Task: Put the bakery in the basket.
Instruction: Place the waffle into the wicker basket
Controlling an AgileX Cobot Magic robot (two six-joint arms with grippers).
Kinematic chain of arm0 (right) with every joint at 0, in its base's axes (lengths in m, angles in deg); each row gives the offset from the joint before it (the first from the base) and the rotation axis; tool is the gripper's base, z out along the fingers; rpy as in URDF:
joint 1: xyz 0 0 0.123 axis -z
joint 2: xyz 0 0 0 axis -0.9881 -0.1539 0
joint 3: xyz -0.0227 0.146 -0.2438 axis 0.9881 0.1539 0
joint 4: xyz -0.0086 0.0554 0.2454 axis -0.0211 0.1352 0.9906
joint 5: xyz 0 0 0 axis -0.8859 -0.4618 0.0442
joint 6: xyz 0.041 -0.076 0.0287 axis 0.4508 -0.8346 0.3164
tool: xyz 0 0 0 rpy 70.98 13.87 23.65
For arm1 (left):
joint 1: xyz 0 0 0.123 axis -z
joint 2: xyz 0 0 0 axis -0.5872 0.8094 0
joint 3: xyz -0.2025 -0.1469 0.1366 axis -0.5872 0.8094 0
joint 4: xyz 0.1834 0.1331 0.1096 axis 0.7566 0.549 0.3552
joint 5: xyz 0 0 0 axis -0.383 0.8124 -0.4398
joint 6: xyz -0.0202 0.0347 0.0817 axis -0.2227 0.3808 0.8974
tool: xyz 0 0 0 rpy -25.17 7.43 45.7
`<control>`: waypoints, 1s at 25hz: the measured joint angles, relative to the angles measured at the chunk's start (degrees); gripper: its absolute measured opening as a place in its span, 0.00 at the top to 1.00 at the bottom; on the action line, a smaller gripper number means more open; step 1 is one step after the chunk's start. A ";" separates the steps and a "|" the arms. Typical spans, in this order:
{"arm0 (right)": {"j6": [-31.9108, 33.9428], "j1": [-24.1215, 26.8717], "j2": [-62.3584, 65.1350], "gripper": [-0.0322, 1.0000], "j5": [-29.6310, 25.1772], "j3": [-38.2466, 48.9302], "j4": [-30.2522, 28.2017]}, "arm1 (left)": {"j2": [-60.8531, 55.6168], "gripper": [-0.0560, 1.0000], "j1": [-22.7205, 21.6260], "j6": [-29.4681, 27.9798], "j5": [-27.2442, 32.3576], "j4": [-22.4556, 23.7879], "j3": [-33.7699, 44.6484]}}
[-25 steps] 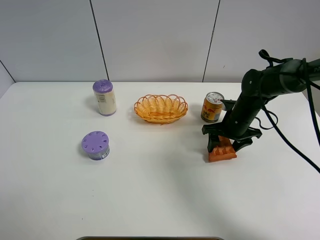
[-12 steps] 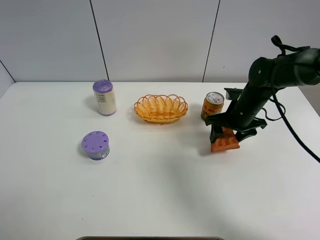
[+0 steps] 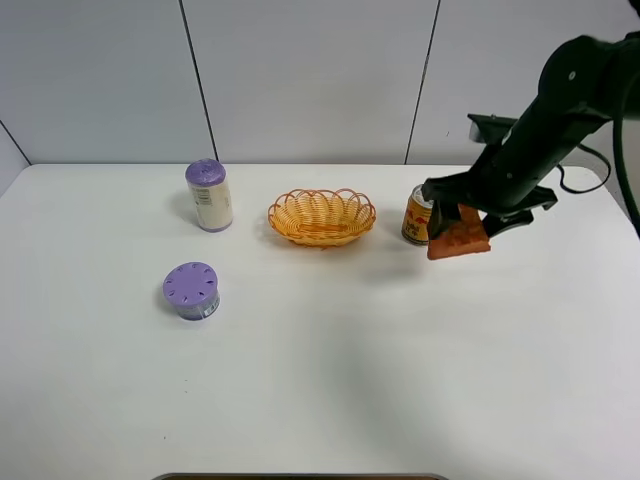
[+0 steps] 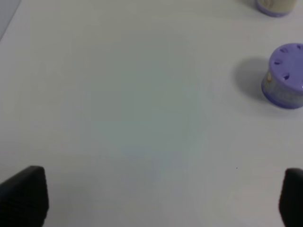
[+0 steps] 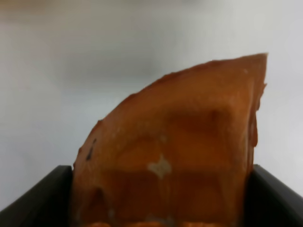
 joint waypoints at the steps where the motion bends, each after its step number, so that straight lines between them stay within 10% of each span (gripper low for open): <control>1: -0.12 -0.08 0.05 0.31 -0.79 -2.06 0.00 | 0.00 0.01 0.00 0.00 0.00 0.00 0.00; 25: -0.13 -13.78 -22.22 0.31 3.61 -29.24 0.17 | 0.00 0.01 0.00 0.00 0.00 0.00 0.00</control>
